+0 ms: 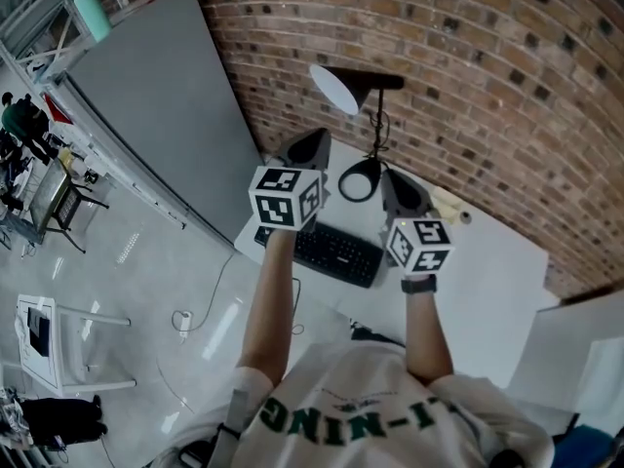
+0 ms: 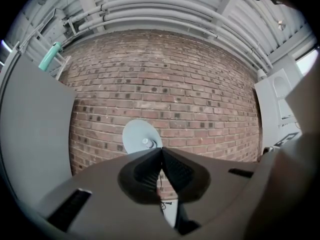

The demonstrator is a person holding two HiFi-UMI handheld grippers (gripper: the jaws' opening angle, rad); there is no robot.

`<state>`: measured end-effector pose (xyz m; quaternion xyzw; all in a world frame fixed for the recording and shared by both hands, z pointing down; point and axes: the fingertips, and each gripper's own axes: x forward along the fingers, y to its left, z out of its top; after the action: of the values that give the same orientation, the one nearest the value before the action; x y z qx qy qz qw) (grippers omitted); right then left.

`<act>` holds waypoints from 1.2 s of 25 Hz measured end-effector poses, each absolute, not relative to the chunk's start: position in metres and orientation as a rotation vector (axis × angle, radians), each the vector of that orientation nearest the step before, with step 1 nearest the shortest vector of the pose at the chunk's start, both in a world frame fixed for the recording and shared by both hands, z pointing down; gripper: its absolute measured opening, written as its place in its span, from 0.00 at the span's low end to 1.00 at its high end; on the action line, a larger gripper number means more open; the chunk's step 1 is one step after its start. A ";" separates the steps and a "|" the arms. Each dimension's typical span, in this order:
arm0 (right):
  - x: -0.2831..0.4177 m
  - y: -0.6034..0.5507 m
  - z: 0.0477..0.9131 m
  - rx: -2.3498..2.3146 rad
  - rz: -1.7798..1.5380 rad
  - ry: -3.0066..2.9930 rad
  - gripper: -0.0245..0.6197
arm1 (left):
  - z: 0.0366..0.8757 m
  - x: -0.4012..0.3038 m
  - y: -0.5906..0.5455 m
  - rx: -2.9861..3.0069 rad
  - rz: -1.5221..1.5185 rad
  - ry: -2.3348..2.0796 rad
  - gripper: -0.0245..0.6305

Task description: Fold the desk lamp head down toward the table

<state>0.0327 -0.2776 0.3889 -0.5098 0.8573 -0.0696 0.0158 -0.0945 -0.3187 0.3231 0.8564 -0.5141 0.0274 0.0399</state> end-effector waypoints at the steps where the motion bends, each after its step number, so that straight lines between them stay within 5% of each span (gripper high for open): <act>1: 0.031 -0.281 0.389 -1.581 -0.215 2.670 0.04 | 0.321 -0.093 -0.325 2.632 0.085 -1.559 0.04; 3: 0.028 -0.287 0.389 -1.570 -0.212 2.679 0.04 | 0.319 -0.089 -0.338 2.640 0.091 -1.513 0.12; 17: 0.030 -0.314 0.403 -1.561 -0.290 2.678 0.04 | 0.311 -0.060 -0.385 2.681 0.142 -1.299 0.30; 30: 0.029 -0.329 0.407 -1.557 -0.329 2.685 0.04 | 0.310 -0.045 -0.414 2.653 0.120 -1.241 0.30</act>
<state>0.0293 -0.3290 0.4066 -0.4989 0.8602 -0.1055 0.0103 -0.0451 -0.4139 0.3102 0.9001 -0.4209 0.0408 0.1051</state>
